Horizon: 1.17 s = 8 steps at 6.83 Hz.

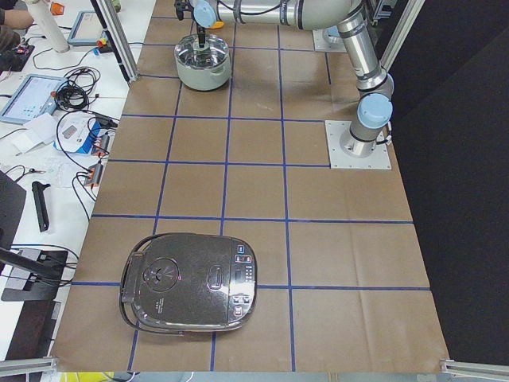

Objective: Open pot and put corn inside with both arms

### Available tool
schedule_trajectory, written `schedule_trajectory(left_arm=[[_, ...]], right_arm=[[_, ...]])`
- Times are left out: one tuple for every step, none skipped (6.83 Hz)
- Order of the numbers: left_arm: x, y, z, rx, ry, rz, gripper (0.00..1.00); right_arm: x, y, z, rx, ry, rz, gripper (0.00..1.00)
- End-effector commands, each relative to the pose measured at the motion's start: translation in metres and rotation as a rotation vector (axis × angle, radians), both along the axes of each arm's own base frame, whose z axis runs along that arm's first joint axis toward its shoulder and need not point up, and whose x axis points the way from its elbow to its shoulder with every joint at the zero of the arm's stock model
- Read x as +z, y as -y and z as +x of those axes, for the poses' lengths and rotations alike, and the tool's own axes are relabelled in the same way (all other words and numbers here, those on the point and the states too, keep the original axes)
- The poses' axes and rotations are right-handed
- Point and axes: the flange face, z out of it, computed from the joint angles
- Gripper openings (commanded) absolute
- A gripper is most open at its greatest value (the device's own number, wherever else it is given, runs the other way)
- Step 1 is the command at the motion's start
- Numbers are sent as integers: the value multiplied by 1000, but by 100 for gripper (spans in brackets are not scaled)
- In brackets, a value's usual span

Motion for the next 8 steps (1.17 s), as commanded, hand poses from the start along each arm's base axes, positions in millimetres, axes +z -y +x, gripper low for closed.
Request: schedule_trajectory(left_arm=[[5, -1, 0, -7, -3, -5, 10], [29, -8, 2, -11, -11, -33, 10], [76, -16, 18, -26, -20, -77, 10], [109, -15, 66, -87, 18, -70, 10], [124, 2, 141, -120, 45, -57, 10], [114, 16, 213, -172, 74, -33, 11], [89, 25, 267, -161, 79, 7, 11], [46, 23, 313, -168, 74, 67, 8]], right_arm=[[96, -29, 9, -27, 1, -3, 18], [145, -55, 20, -23, 4, 11, 18], [188, -80, 28, -32, 4, 3, 18], [198, -85, 48, -44, 6, -6, 18], [207, -82, 108, -22, 10, -38, 18], [201, -73, 166, 14, 15, -35, 17], [193, -65, 226, -17, 28, -31, 17], [177, -54, 287, -45, 36, -52, 17]])
